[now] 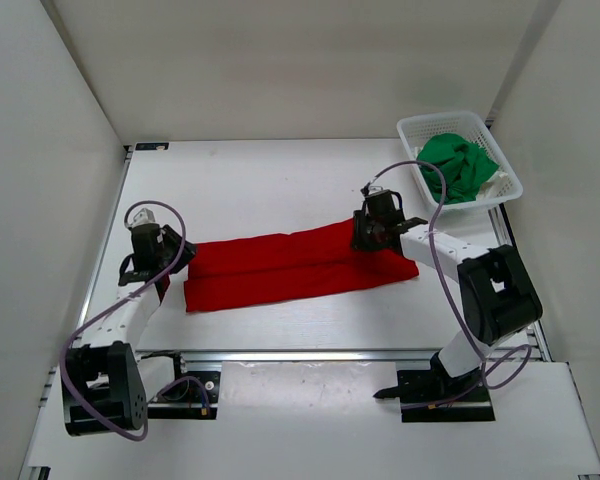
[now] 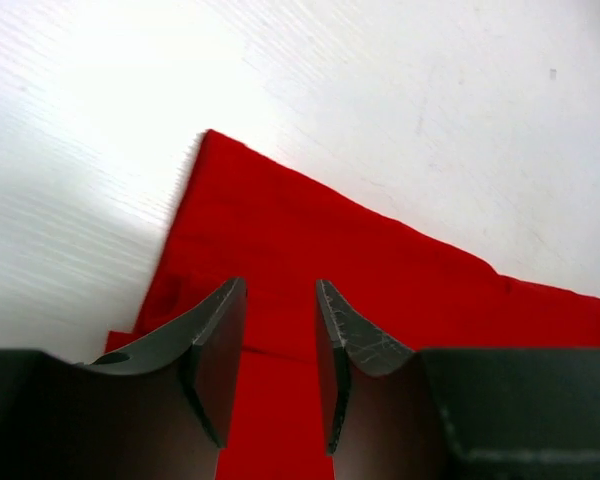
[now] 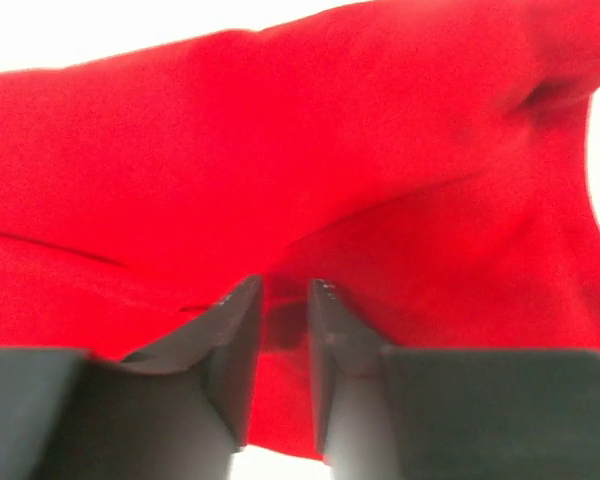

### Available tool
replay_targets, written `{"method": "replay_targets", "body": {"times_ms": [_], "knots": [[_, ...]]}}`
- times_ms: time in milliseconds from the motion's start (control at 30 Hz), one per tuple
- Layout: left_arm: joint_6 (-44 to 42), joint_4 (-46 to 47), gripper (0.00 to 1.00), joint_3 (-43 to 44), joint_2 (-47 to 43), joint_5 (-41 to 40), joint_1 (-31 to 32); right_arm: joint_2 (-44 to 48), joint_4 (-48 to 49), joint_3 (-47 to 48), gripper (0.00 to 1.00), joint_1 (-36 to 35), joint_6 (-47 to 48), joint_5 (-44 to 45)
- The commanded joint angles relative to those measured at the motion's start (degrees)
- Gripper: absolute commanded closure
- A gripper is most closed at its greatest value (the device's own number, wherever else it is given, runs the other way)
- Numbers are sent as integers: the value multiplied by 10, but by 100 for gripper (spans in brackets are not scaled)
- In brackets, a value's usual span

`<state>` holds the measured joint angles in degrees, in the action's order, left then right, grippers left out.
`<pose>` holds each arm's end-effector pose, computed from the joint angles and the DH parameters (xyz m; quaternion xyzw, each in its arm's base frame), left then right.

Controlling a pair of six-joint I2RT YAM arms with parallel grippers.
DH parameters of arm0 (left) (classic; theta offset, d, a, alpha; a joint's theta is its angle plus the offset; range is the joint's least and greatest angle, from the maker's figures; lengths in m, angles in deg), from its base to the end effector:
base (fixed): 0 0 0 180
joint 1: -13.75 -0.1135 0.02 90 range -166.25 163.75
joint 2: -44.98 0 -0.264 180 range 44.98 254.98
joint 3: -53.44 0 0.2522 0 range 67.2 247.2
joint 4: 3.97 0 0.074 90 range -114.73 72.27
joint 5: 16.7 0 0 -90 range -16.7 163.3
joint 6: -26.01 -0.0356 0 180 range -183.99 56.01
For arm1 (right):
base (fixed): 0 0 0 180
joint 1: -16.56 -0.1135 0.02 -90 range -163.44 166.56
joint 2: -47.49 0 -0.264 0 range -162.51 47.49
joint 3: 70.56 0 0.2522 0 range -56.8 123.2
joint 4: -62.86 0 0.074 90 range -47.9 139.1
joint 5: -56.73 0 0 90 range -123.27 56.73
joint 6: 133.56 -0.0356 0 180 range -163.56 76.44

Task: Fold and stack the t-shirts
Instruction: Fold the other side of the tshirt into a rectangle

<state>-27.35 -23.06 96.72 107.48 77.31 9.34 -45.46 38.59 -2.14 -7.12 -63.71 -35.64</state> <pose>0.2217 0.0146 0.1968 -0.3011 0.8477 -0.1512 0.4098 0.3064 0.1360 0.1900 -0.0361 0.9352 0.1492 0.3191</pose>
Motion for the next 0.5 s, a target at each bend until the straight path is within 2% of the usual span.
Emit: {"method": "replay_targets", "body": {"times_ms": [0, 33, 100, 167, 400, 467], "knots": [[-12, -6, 55, 17, 17, 7, -17, 11, -16, 12, 79, -20, 5, 16], [-12, -8, 55, 21, 21, 4, -16, 14, -22, 8, 82, -23, 0, 20], [-13, -13, 55, 34, 29, 1, -15, 22, -39, 4, 96, -31, -5, 22], [-16, -20, 55, 42, 37, 6, -19, 37, -57, -9, 100, -38, -16, 37], [-14, -17, 56, 43, 40, 15, -18, 114, -57, -89, 99, -113, -59, -11], [-15, -19, 55, 48, 47, 20, -19, 123, -49, -100, 80, -135, -65, -29]]}}
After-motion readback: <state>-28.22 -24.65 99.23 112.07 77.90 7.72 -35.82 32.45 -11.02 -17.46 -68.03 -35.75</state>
